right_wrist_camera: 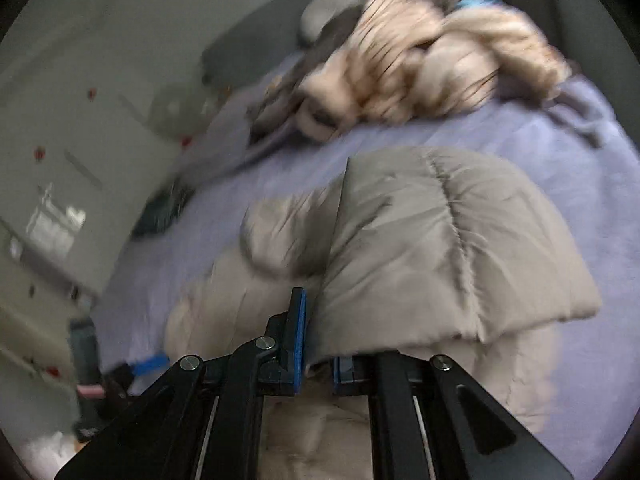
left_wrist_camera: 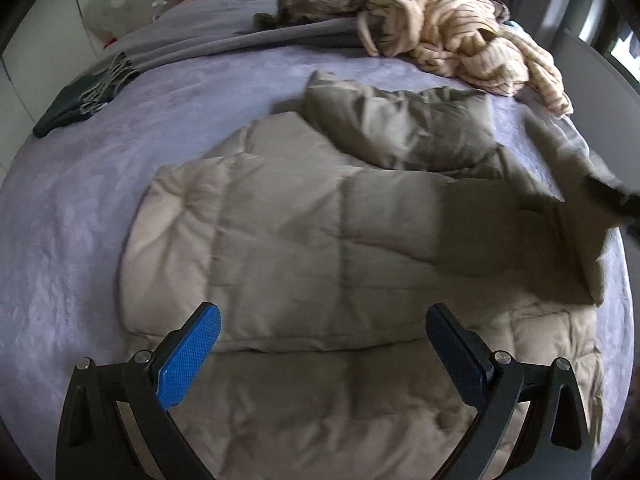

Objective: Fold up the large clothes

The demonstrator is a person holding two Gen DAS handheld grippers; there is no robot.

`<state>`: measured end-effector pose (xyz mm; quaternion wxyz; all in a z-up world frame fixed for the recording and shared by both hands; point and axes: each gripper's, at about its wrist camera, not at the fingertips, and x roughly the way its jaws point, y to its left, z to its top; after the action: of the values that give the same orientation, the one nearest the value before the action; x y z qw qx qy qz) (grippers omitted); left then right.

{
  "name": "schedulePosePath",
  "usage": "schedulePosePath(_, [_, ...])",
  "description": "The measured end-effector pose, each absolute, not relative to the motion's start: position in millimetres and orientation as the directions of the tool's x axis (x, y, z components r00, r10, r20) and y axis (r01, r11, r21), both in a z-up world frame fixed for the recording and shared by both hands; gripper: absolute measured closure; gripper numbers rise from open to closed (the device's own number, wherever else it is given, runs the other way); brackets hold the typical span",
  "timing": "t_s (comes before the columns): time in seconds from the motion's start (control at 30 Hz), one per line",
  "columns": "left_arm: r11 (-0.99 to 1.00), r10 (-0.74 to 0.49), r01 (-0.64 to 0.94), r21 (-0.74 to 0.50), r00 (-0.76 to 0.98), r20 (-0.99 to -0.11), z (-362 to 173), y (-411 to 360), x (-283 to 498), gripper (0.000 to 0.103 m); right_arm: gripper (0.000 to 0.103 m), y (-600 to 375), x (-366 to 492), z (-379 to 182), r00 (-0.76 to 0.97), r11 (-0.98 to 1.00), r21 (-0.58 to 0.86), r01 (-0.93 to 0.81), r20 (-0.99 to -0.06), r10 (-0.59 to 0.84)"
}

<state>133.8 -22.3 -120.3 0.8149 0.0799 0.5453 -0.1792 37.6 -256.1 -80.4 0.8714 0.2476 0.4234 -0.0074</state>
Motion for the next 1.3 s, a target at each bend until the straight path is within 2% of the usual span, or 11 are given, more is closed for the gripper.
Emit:
schedulePosePath(0.37, [0.921, -0.232, 0.375, -0.104, 0.313, -0.921, -140, 2, 147, 0.0, 0.091, -218, 50, -181, 0.425, 0.831, 0.419, 0.366, -0.87, 0.252])
schedulePosePath(0.4, [0.919, -0.237, 0.378, -0.109, 0.31, -0.92, -140, 1, 147, 0.0, 0.088, -222, 49, -180, 0.419, 0.816, 0.435, 0.381, -0.868, 0.267])
schedulePosePath(0.47, [0.917, -0.249, 0.38, -0.122, 0.309, -0.918, -139, 1, 149, 0.0, 0.065, -233, 36, -173, 0.444, 0.772, 0.49, 0.404, -0.843, 0.303])
schedulePosePath(0.5, [0.917, -0.256, 0.378, -0.129, 0.309, -0.916, -139, 2, 152, 0.0, 0.039, -239, 30, -169, 0.464, 0.755, 0.51, 0.412, -0.831, 0.308])
schedulePosePath(0.53, [0.917, -0.26, 0.376, -0.134, 0.309, -0.915, -138, 3, 154, 0.0, 0.023, -247, 19, -162, 0.499, 0.727, 0.533, 0.433, -0.813, 0.299])
schedulePosePath(0.73, [0.929, -0.274, 0.334, -0.161, 0.325, -0.905, -133, 19, 175, 0.0, 0.023, -306, -18, -156, 0.659, 0.488, 0.666, 0.564, -0.719, 0.22])
schedulePosePath(0.8, [0.931, -0.277, 0.325, -0.165, 0.338, -0.899, -130, 26, 180, 0.0, 0.029, -320, -22, -163, 0.703, 0.39, 0.717, 0.577, -0.68, 0.21])
schedulePosePath(0.83, [0.932, -0.276, 0.323, -0.163, 0.346, -0.897, -128, 29, 182, 0.0, 0.056, -322, -20, -164, 0.715, 0.368, 0.73, 0.576, -0.668, 0.205])
schedulePosePath(0.9, [0.932, -0.278, 0.324, -0.162, 0.352, -0.894, -126, 35, 185, 0.0, 0.093, -321, -10, -161, 0.703, 0.407, 0.709, 0.576, -0.683, 0.196])
schedulePosePath(1.07, [0.92, -0.347, 0.302, -0.251, 0.324, -0.88, -126, 52, 188, 0.0, 0.093, -265, 45, -115, 0.659, 0.717, 0.569, 0.402, -0.724, 0.205])
schedulePosePath(1.3, [0.885, -0.459, 0.231, -0.405, 0.283, -0.842, -131, 66, 191, 0.0, 0.093, -158, 79, -124, 0.522, 0.916, 0.37, 0.152, -0.817, 0.244])
